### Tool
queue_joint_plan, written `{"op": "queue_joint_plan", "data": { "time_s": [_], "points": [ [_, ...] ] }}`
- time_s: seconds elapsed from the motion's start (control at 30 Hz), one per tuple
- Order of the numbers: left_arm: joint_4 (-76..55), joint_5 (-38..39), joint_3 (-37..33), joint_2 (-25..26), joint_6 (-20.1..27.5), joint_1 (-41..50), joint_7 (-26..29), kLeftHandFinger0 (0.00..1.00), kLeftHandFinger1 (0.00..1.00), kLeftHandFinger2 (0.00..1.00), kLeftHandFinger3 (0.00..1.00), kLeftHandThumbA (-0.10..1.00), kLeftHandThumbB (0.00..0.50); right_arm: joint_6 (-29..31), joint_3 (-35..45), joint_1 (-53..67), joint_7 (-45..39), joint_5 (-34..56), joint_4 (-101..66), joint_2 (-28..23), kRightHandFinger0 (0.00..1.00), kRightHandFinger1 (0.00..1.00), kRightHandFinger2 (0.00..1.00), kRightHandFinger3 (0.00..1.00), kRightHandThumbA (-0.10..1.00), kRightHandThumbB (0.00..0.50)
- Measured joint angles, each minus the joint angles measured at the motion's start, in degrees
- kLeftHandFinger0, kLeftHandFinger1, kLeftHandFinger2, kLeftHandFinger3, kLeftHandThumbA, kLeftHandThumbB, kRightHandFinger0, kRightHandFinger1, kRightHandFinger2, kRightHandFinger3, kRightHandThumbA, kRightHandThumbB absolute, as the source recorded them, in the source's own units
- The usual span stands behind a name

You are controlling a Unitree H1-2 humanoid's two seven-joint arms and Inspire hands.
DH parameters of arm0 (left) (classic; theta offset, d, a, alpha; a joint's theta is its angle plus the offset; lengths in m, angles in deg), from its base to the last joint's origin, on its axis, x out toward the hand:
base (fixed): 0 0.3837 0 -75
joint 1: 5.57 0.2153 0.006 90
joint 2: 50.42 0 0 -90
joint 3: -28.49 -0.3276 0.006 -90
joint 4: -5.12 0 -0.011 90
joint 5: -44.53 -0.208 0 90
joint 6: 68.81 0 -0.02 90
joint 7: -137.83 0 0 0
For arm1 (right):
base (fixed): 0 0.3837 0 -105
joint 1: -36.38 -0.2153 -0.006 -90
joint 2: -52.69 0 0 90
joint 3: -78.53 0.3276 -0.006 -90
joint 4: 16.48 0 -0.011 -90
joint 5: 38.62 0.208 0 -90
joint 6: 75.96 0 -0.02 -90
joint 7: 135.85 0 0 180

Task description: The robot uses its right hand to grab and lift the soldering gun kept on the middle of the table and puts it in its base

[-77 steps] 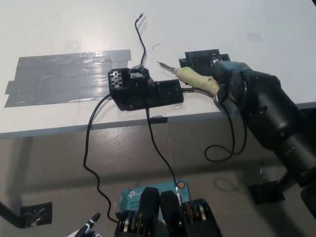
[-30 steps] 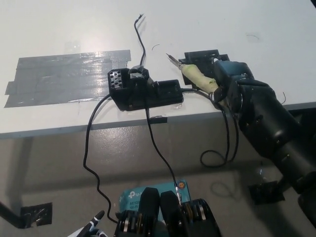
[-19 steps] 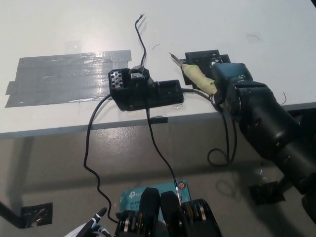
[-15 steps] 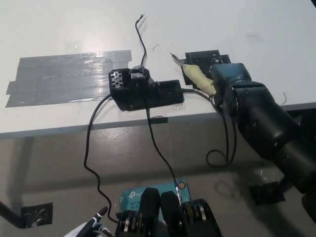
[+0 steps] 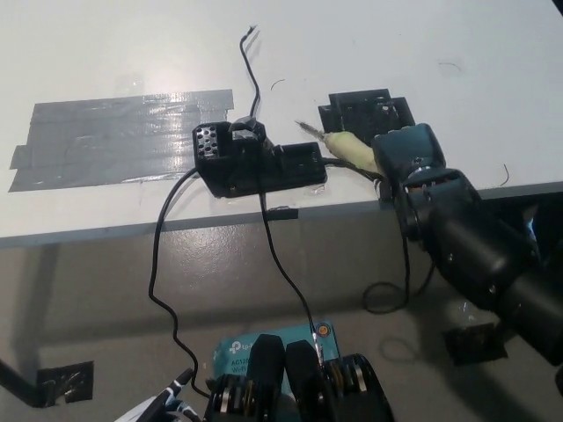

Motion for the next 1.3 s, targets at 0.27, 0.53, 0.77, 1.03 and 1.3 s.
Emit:
{"op": "queue_joint_plan", "data": {
  "time_s": [0.27, 0.53, 0.77, 1.03, 1.3],
  "points": [
    [1.62, 0.04, -0.56, 0.52, 0.5, -0.53, -0.57, 0.0, 0.0, 0.07, 0.43, 1.0, 0.5, 1.0, 2.98, 2.04, 5.05, -0.64, -0.08, 0.05, 0.0, 0.22, 0.53, 0.18, 0.0, 0.059],
    [2.13, -0.27, -0.77, 1.89, 1.0, -0.33, -0.97, 0.0, 0.0, 0.05, 0.37, 1.0, 0.5, 3.9, 9.92, 3.63, 10.54, 0.66, -1.22, -0.21, 0.0, 0.24, 0.56, 0.26, -0.1, 0.0],
    [3.77, -0.28, -0.67, 2.11, 1.54, -0.38, -1.04, 0.0, 0.0, 0.08, 0.37, 1.0, 0.5, 5.26, 18.44, 3.58, 12.9, 3.18, -5.4, -2.11, 0.0, 0.19, 0.56, 0.12, -0.1, 0.022],
    [4.48, -0.07, -0.11, 2.18, 1.53, -0.37, -1.06, 0.0, 0.0, 0.11, 0.38, 1.0, 0.5, 9.93, 24.29, 3.6, 15.41, 6.44, -11.68, -5.08, 0.0, 0.04, 0.4, 0.17, -0.1, 0.198],
    [4.48, -0.09, -0.1, 2.65, 1.42, -0.39, -1.06, 0.0, 0.0, 0.1, 0.36, 1.0, 0.5, 18.32, 23.74, 3.68, 16.99, 7.87, -12.23, -8.26, 0.0, 0.15, 0.58, 0.33, -0.1, 0.055]
  ]
}}
